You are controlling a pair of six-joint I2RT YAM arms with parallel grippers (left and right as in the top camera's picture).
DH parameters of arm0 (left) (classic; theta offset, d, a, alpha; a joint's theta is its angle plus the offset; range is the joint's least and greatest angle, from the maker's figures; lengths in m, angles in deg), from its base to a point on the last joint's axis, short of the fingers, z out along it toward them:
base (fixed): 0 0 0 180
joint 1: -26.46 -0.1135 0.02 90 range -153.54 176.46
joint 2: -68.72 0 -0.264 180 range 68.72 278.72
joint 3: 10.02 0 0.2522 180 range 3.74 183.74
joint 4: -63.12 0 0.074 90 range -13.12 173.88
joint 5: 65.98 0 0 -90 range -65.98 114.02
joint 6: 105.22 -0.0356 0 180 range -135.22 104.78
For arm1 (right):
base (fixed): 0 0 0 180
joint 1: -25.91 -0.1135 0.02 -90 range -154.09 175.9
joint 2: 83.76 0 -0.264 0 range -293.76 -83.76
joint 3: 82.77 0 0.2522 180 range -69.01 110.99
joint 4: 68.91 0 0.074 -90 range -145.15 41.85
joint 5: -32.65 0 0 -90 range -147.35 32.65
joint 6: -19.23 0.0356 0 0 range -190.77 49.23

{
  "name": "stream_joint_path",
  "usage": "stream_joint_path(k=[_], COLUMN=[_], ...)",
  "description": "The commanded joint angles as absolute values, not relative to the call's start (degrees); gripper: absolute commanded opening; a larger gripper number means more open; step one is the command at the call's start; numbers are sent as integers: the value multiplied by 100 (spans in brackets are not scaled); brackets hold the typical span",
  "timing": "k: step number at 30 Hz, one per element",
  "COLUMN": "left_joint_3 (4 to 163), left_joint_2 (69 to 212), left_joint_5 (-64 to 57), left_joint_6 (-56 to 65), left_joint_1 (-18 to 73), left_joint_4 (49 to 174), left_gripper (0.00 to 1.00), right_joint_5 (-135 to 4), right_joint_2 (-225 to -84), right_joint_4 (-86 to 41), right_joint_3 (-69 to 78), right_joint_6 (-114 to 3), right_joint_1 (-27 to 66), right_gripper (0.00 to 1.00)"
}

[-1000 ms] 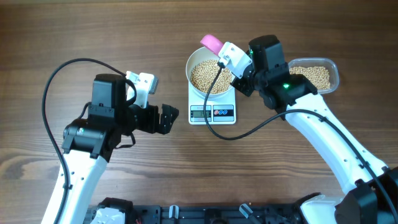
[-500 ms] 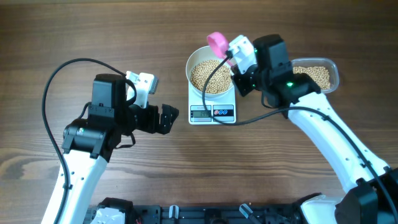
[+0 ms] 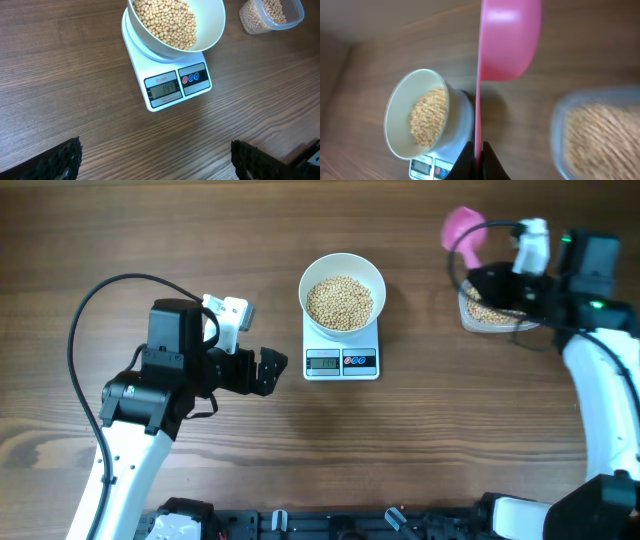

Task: Scoop item into bowl and weigh 150g on scale

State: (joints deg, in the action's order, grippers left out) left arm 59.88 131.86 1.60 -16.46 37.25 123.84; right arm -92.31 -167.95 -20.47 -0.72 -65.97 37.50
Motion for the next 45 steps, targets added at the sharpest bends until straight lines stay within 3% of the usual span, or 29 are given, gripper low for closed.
stream_joint_path(k=[1,14,23,45], left_joint_3=[5999,5999,5999,5999], left_joint_2=[13212,13212,13212,13212], left_joint_5=[93,93,93,93], left_joint_6=[-1648,-1648,-1648,-1648], left_joint_1=[3694,3694,3694,3694], left_joint_4=[12386,12386,12386,12386], left_gripper=[100,100,100,100], right_joint_5=[-9581,-7970,-6755,-6733], right_joint_2=[-16679,-16679,-16681,-17789], right_joint_4=[-1510,-557,-515,-666], right_joint_3=[37,-116,-116,-124], right_joint_6=[-6999,-8744,-9185,-9456], right_joint_1=[4331,4613,4613,4185], right_gripper=[4,4,4,4])
